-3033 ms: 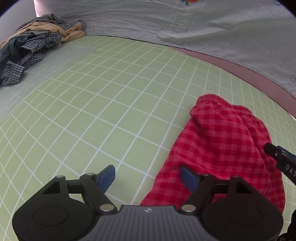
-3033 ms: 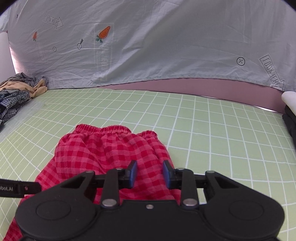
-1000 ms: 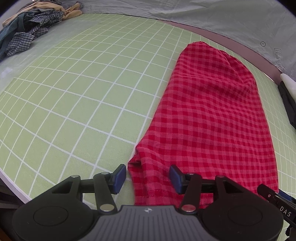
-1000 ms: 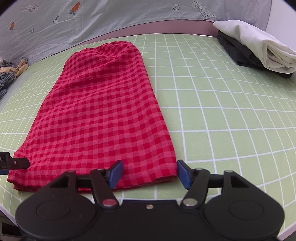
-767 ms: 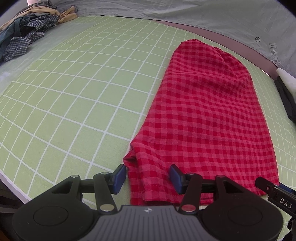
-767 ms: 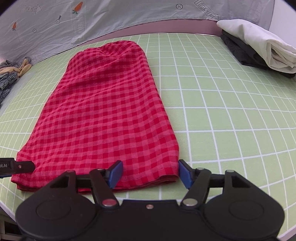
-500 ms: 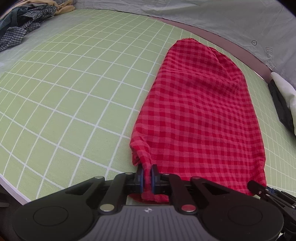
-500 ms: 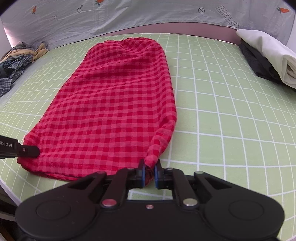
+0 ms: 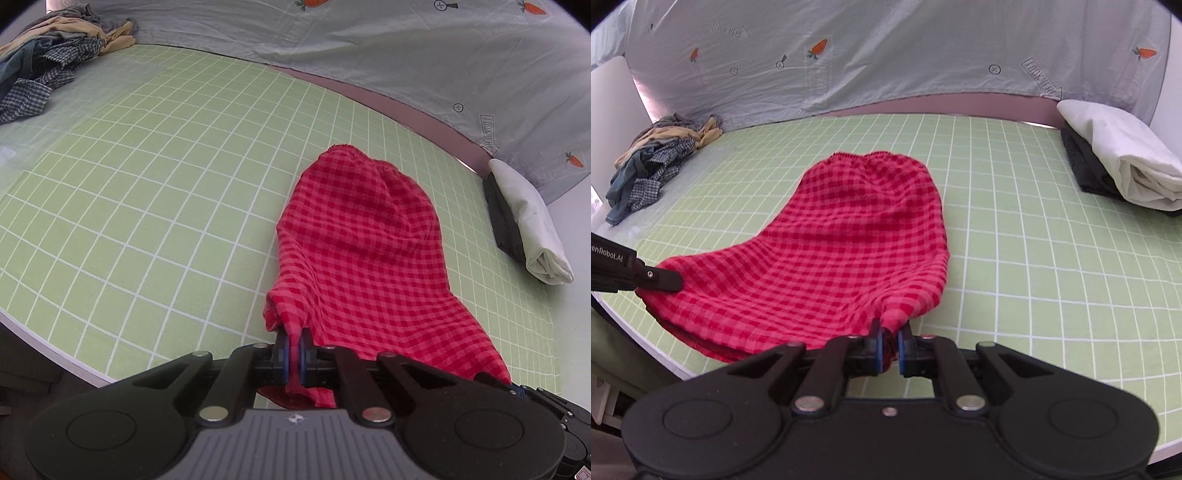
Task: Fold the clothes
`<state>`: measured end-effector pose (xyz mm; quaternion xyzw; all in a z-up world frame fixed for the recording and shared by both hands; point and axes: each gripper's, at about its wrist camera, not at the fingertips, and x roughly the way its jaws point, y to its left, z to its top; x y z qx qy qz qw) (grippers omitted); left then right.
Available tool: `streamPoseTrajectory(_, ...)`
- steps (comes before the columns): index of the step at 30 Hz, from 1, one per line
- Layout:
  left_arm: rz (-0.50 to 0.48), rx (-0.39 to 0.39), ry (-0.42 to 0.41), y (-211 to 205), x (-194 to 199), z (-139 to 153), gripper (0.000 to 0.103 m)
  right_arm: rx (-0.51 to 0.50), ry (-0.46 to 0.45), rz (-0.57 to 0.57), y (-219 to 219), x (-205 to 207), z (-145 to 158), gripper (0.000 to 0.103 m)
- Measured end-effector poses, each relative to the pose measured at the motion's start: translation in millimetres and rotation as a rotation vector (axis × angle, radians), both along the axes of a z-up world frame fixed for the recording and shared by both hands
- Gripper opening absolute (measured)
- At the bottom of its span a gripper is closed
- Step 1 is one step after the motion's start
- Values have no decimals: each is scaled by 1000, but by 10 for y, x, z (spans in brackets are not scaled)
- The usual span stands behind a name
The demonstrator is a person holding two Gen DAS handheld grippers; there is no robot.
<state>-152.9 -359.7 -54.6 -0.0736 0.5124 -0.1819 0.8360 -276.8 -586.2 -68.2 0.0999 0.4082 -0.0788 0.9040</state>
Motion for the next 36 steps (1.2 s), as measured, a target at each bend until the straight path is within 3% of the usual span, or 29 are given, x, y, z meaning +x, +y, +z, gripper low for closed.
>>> streamPoseTrajectory(6,45,-100,-61,-68,365,258,6,-10,-156,-45,-222,385,298,8)
streamPoseTrajectory(10,112,-133,-64,-155,740,150,6,16,-194,-117,-395,738,137,8)
streamPoseTrajectory(15,153,-133,-59,-280,1076,-77,6,-7,-194,-146,-458,1059,-147,8)
streamPoseTrajectory(21,138,-112,-31,-373,1289,-391,6,10,-180,-186,-538,1310,-443,8)
streamPoseTrajectory(25,153,-124,7,-391,1425,-513,7,11,-168,-202,-585,1445,-510,8)
streamPoseTrajectory(29,153,-141,5,-433,1610,-434,7,33,-206,-210,-668,1568,-434,10)
streamPoseTrajectory(30,150,-142,-4,-446,1665,-403,9,34,-217,-215,-701,1628,-395,11)
streamPoseTrajectory(35,160,-156,-102,-457,1929,-177,60,0,-281,-285,-855,1791,-166,24)
streamPoseTrajectory(36,165,-157,-116,-438,1947,-139,64,-3,-290,-297,-876,1774,-132,29)
